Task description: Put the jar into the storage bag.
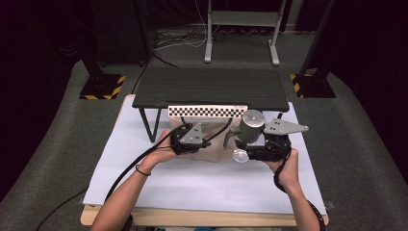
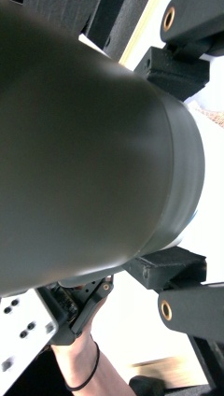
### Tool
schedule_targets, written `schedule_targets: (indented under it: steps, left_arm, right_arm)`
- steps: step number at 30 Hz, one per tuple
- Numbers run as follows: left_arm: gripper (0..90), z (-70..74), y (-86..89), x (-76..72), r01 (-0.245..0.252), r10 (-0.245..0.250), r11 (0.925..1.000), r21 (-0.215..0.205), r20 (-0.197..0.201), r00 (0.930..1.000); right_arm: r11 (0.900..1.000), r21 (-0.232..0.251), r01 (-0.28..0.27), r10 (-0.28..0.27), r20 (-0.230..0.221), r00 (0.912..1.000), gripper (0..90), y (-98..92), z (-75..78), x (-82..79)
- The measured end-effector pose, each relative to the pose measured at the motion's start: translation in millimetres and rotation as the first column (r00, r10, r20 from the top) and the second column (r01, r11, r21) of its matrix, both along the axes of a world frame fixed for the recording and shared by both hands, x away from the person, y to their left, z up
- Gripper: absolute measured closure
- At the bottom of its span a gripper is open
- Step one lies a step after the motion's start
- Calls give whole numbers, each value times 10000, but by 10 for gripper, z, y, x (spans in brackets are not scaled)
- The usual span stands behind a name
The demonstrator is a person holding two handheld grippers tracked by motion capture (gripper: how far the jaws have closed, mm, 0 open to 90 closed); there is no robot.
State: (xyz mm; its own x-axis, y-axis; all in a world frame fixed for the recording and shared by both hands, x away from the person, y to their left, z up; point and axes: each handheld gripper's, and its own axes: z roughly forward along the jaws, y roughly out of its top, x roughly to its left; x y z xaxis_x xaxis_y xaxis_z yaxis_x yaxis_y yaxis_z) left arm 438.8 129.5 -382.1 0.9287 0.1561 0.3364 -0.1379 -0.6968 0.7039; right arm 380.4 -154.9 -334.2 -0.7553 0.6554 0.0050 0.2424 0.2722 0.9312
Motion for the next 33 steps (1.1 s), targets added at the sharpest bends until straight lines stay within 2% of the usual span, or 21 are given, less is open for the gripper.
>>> schedule_targets:
  steps: [11,26,33]
  left_arm:
    - [872,3,-6,-9,7,-7,10000,40,47,10000]
    - [869,-5,-11,-9,16,-17,10000,70,87,10000]
    - [870,-5,-12,-12,18,-19,10000,67,87,10000]
  right_arm:
    - [9994,298,-164,157,216,9996,300,104,150,38]
    - [9958,875,-255,209,522,9984,301,236,317,195]
    - [9945,991,-327,263,651,9975,301,299,404,260]
